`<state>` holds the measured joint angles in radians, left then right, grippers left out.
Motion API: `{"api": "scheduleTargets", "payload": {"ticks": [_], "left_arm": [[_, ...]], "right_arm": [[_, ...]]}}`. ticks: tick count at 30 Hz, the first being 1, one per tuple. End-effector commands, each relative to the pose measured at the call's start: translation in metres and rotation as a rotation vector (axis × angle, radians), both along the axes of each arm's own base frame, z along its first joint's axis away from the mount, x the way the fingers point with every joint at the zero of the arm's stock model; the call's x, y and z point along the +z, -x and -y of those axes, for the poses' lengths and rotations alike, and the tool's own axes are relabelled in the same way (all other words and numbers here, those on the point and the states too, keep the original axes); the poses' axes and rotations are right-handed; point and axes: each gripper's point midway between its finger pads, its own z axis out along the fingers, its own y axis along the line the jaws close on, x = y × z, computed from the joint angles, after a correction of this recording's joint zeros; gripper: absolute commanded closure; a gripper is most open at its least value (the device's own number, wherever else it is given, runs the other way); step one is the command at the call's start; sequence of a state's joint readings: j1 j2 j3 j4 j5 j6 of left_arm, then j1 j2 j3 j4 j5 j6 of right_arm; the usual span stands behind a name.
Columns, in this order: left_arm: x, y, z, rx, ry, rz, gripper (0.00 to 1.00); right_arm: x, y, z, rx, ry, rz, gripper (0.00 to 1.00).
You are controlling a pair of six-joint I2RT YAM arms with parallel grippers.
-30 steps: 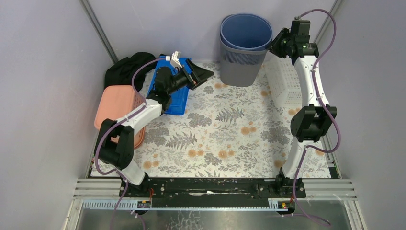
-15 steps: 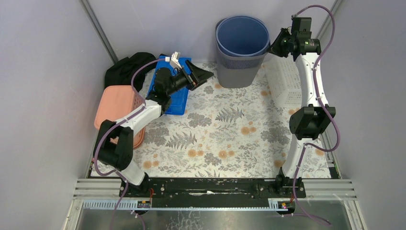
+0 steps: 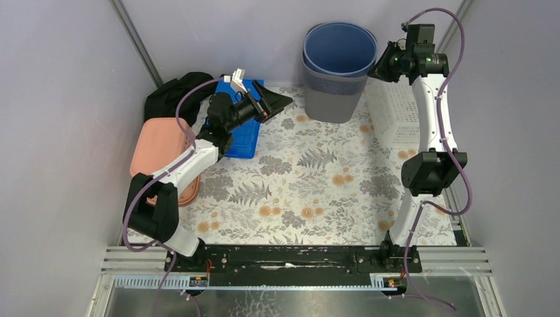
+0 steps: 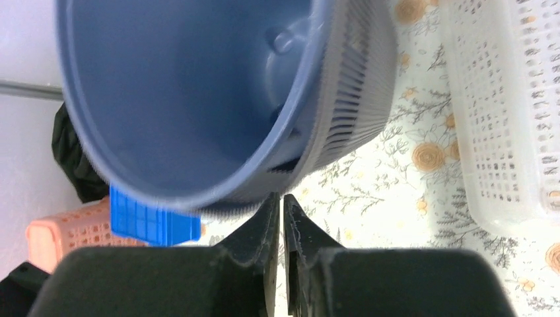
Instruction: Turn the large container upside down
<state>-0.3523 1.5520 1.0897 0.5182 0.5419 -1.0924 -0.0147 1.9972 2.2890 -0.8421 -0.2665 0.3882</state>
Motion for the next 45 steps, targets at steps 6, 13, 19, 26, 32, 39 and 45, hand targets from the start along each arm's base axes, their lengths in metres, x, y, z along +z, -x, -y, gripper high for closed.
{"api": "scheduleTargets", "payload": {"ticks": [6, 13, 19, 26, 32, 39, 45], "left_arm": [[0.022, 0.018, 0.000, 0.002, -0.007, 0.053, 0.00], [0.031, 0.032, 0.004, -0.004, -0.017, 0.064, 0.00], [0.027, 0.037, 0.003, -0.007, -0.051, 0.055, 0.00], [0.018, 0.040, 0.002, -0.017, -0.093, 0.049, 0.00], [0.009, 0.041, 0.000, -0.027, -0.118, 0.040, 0.00], [-0.006, 0.043, -0.002, -0.041, -0.124, 0.017, 0.00], [-0.018, 0.045, -0.003, -0.046, -0.123, 0.005, 0.00]], "right_arm": [[0.052, 0.059, -0.026, 0.142, -0.067, 0.052, 1.00], [0.056, 0.076, -0.023, 0.120, -0.050, 0.052, 0.87], [0.058, 0.050, -0.011, 0.032, -0.032, 0.040, 0.36], [0.035, 0.012, 0.006, -0.071, -0.013, 0.014, 0.15], [0.020, -0.015, 0.010, -0.119, -0.033, 0.048, 0.10], [0.026, -0.040, 0.003, -0.131, -0.113, 0.136, 0.10], [0.019, -0.045, 0.000, -0.145, -0.169, 0.167, 0.11]]}}
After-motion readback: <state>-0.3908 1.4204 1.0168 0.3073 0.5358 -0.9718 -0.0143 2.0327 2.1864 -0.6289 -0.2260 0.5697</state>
